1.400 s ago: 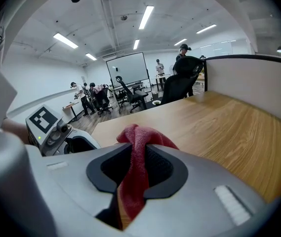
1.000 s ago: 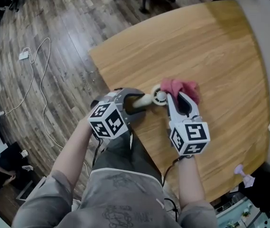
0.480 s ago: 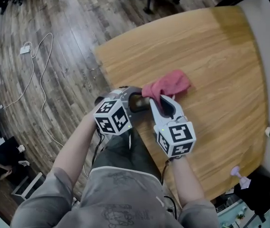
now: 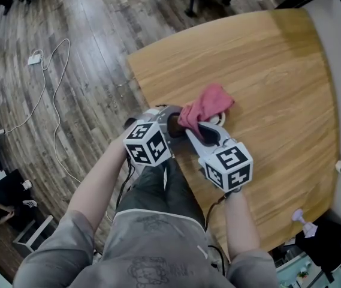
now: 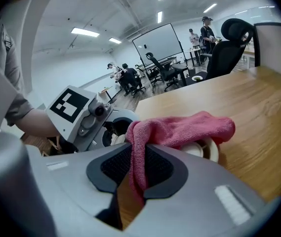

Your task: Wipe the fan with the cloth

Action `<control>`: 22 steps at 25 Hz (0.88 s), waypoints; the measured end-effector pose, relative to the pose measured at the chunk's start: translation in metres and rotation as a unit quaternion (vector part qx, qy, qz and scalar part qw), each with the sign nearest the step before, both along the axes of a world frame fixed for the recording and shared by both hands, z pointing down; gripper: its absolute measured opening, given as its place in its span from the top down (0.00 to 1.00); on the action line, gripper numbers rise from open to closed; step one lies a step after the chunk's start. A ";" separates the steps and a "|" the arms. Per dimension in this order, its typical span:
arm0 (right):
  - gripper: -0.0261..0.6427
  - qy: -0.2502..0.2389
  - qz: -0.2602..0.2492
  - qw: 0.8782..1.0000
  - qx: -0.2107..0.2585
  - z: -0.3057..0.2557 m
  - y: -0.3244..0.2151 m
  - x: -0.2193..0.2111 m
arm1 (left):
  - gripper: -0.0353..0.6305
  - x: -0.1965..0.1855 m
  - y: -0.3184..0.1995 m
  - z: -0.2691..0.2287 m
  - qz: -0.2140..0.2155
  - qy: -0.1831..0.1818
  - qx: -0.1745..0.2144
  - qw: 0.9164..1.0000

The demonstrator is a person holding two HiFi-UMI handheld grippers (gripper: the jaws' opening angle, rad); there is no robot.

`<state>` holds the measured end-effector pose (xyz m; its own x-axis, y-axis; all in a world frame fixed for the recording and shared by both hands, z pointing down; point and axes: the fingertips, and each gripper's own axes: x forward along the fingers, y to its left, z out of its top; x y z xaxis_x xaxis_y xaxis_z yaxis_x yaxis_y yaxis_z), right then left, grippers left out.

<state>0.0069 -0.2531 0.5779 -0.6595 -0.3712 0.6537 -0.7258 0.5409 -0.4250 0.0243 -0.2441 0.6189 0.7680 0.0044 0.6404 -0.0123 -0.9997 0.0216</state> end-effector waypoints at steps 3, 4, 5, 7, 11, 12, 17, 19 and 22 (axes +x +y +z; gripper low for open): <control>0.83 0.019 0.014 1.000 0.005 -0.001 0.003 0.017 | 0.63 0.001 0.000 0.001 -0.002 -0.002 -0.006 1.000; 0.83 0.026 0.029 0.999 0.010 -0.003 0.003 0.026 | 0.63 0.002 0.000 0.001 -0.002 -0.002 -0.005 1.000; 0.83 0.034 0.051 0.998 0.017 -0.005 0.002 0.036 | 0.63 0.002 0.000 0.001 -0.001 -0.002 -0.004 1.000; 0.83 0.046 0.107 0.993 0.029 -0.008 -0.003 0.060 | 0.63 0.001 0.001 0.001 -0.002 -0.001 -0.004 1.000; 0.83 0.066 0.199 0.977 0.046 -0.008 -0.012 0.097 | 0.63 -0.001 -0.001 0.002 -0.003 -0.008 -0.027 1.000; 0.83 0.077 0.209 0.974 0.050 -0.008 -0.014 0.100 | 0.63 0.000 -0.002 0.002 -0.004 -0.009 -0.036 0.999; 0.83 0.074 0.143 0.986 0.039 -0.006 -0.006 0.053 | 0.64 0.000 0.001 0.002 0.003 -0.011 -0.038 0.999; 0.83 0.044 0.092 0.995 0.015 -0.003 0.001 0.023 | 0.64 0.000 0.002 0.002 0.008 -0.014 -0.033 0.999; 0.83 0.004 0.056 0.998 -0.019 0.001 0.002 -0.003 | 0.64 0.000 0.000 0.003 0.008 -0.016 -0.040 0.999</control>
<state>0.0038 -0.2509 0.5792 -0.6096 -0.4174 0.6739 -0.7844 0.4401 -0.4370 0.0247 -0.2438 0.6215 0.7469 0.0698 0.6612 0.0025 -0.9948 0.1021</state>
